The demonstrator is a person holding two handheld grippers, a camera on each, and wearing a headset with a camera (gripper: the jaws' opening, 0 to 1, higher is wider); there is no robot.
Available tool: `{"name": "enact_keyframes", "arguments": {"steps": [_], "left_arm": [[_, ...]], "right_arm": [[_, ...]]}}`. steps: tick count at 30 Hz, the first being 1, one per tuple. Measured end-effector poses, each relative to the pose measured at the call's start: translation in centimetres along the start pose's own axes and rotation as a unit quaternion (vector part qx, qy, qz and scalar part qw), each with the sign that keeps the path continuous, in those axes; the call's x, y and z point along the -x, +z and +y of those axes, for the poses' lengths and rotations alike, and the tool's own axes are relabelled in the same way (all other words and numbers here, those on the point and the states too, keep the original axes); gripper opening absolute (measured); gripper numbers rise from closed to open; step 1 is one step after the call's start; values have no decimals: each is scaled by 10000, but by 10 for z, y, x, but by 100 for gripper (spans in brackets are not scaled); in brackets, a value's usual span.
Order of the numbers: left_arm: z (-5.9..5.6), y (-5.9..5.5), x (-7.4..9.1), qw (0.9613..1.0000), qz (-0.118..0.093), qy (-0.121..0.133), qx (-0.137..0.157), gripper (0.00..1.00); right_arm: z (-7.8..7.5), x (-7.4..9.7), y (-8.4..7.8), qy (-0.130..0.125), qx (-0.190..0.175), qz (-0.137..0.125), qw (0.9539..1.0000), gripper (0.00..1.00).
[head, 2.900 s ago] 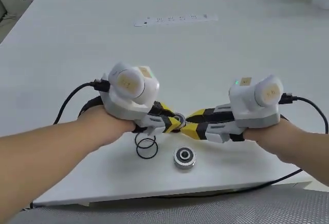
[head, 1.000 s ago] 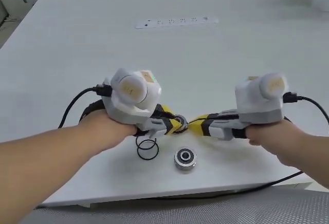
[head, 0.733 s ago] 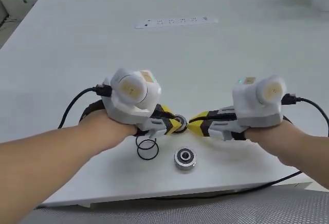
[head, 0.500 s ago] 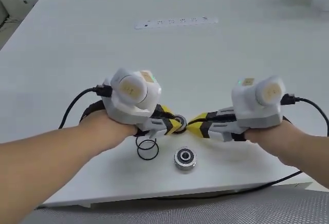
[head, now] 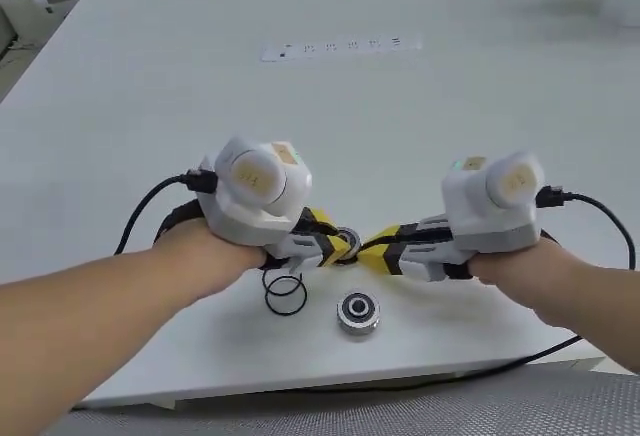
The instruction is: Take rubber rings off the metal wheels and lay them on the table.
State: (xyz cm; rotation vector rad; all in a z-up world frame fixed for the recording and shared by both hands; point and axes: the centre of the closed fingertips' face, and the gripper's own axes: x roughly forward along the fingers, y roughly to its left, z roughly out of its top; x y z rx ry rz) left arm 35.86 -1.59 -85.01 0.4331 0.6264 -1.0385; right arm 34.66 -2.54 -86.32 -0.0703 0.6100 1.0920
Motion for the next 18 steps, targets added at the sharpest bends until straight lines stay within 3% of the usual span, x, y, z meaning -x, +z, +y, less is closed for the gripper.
{"name": "enact_keyframes", "arguments": {"steps": [12,15,17,18], "left_arm": [[0,0,0,10000,23,61,-29,12],[0,-1,0,10000,28,76,-45,12],[0,-1,0,9999,26,87,-50,12],[0,-1,0,9999,26,88,-52,12]], "right_arm": [[-1,0,0,-80,77,67,9999,0],[-5,2,-3,-115,-248,85,9996,0],[-3,3,0,-67,-604,-84,9981,0],[-5,4,0,-60,-604,-81,9981,0]]}}
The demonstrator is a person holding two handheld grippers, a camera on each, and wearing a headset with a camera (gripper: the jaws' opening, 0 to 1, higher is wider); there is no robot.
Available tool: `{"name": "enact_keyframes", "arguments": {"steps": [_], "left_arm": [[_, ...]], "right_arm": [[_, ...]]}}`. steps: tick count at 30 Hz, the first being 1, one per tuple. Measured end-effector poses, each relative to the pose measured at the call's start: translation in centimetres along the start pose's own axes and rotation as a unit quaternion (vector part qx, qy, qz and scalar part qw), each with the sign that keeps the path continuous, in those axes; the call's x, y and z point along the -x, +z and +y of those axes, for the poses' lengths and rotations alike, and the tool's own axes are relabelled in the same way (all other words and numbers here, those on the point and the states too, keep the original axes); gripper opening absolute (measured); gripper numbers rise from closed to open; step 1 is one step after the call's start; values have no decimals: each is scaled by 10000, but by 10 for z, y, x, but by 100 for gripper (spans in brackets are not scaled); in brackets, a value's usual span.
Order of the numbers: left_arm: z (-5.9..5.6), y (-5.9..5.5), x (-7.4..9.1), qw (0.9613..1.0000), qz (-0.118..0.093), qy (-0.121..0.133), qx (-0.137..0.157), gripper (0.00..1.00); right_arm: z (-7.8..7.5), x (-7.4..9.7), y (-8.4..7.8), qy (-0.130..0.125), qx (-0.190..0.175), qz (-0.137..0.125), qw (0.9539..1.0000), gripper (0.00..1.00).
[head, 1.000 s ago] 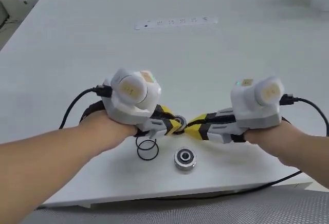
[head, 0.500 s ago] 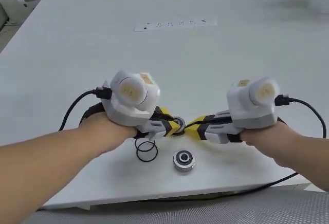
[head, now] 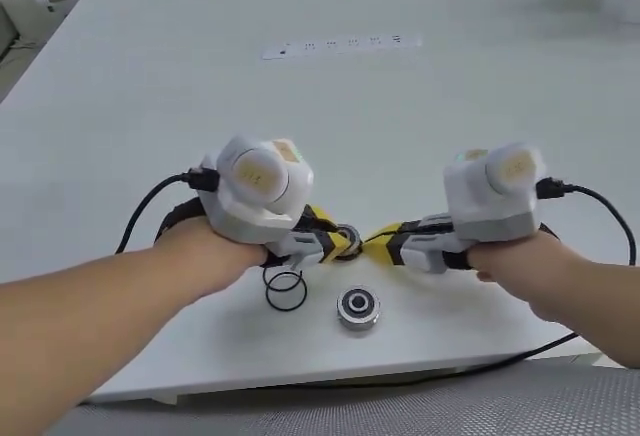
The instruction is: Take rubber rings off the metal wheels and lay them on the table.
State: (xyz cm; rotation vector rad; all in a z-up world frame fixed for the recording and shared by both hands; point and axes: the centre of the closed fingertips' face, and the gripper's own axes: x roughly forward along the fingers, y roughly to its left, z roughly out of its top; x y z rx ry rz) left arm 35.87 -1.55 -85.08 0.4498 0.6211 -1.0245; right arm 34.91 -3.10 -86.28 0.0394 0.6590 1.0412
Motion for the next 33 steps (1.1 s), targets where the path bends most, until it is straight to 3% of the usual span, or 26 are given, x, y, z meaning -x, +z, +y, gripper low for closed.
{"name": "enact_keyframes", "arguments": {"steps": [8,14,26,33], "left_arm": [[0,0,0,10000,2,0,40,12],[-1,0,0,10000,-2,-18,42,12],[-1,0,0,10000,-14,-30,54,12],[-2,0,1,10000,-11,-27,60,12]], "right_arm": [[-2,2,6,88,-638,-258,9976,0],[3,-2,3,178,-219,-147,9995,0],[5,-3,1,252,128,-65,9996,1],[2,-3,-1,299,26,-50,9995,5]]}}
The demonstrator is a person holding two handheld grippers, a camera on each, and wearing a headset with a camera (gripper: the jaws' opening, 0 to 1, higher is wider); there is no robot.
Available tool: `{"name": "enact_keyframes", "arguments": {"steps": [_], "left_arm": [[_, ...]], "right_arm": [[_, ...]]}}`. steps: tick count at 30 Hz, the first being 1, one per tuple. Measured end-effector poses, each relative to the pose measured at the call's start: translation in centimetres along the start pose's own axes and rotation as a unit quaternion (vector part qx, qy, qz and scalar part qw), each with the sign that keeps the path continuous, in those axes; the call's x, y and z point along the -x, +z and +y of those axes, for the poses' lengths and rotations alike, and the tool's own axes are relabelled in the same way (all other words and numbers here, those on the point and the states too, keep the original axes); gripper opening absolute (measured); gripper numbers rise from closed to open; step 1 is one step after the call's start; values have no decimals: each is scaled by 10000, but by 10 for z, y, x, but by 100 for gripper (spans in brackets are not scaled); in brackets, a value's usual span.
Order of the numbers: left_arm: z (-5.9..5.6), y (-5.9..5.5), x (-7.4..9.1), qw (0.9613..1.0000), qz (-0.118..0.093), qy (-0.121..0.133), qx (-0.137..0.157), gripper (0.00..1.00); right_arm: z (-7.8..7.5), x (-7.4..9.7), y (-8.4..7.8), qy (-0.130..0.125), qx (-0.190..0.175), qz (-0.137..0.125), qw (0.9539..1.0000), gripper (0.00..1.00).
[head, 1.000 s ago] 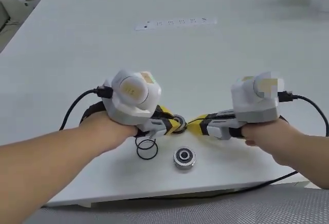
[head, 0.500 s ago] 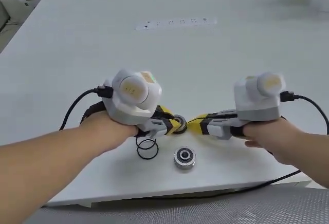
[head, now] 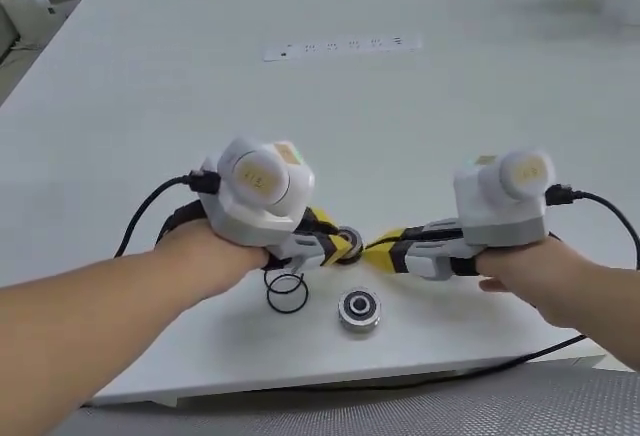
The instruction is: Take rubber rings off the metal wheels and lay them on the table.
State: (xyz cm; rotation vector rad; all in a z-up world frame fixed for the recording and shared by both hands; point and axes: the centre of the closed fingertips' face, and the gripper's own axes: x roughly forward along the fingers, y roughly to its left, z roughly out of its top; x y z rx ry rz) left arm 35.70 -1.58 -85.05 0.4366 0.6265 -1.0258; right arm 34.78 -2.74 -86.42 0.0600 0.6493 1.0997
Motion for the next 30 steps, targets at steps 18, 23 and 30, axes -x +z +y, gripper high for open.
{"name": "enact_keyframes", "arguments": {"steps": [18,23,30], "left_arm": [[-1,0,1,10000,-6,29,27,13],[-2,0,1,10000,-14,34,39,13],[-2,0,1,10000,-13,29,37,13]], "right_arm": [[11,-8,6,-132,701,-14,9975,24],[10,-7,7,-206,794,-5,9966,25],[9,-7,6,-180,891,0,9959,21]]}}
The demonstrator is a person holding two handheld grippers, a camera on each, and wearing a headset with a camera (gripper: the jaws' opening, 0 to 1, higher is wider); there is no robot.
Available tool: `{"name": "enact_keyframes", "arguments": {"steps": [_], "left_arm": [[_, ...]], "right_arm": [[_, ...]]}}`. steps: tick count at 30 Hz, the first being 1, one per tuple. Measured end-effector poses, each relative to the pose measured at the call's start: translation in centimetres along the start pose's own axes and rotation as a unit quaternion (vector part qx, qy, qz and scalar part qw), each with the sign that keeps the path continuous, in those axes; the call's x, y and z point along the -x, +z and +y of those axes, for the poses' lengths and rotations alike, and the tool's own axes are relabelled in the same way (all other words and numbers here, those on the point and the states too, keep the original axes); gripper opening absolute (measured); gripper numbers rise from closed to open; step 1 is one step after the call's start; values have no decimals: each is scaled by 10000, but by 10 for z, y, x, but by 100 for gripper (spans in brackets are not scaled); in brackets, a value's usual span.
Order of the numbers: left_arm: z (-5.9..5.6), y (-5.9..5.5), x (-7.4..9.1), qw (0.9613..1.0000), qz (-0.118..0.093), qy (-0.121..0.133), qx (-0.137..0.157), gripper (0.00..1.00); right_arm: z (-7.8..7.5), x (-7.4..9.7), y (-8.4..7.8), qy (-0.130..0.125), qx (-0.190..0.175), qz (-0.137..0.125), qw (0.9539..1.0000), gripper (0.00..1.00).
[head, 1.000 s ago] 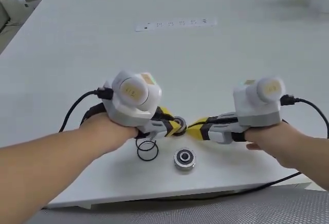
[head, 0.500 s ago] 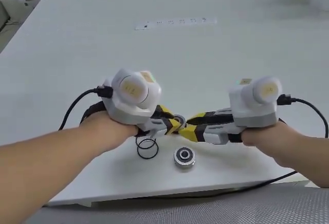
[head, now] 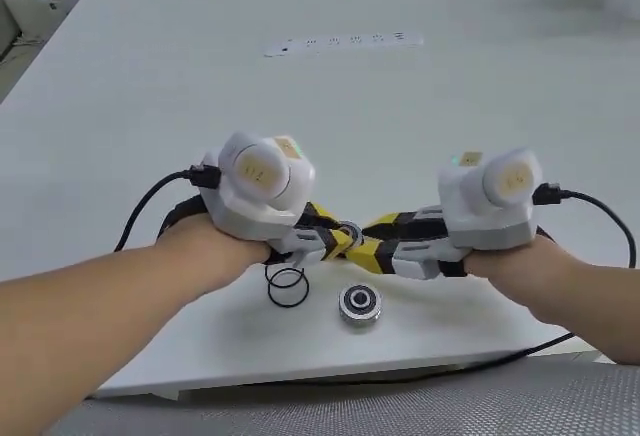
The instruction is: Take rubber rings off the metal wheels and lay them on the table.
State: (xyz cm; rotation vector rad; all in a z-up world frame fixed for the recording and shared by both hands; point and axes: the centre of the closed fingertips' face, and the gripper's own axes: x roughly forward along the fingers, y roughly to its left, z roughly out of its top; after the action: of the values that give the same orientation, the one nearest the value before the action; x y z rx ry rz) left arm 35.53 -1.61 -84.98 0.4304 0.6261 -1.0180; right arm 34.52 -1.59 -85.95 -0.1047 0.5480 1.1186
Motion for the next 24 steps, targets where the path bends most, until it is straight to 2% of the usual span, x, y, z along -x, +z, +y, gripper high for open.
{"name": "enact_keyframes", "arguments": {"steps": [5,18,21,23,24], "left_arm": [[0,0,0,10000,-2,-4,-3,13],[-1,0,0,10000,-8,4,16,13],[0,0,0,10000,-7,7,17,13],[0,0,0,10000,-3,11,19,13],[0,0,0,10000,-3,12,18,13]], "right_arm": [[-6,3,-7,-74,84,113,9999,9],[-5,2,-8,-137,281,234,9992,6],[-4,2,-8,-215,549,321,9977,7],[-10,3,-5,-416,984,386,9935,12],[-8,3,-6,-357,1058,409,9929,13]]}}
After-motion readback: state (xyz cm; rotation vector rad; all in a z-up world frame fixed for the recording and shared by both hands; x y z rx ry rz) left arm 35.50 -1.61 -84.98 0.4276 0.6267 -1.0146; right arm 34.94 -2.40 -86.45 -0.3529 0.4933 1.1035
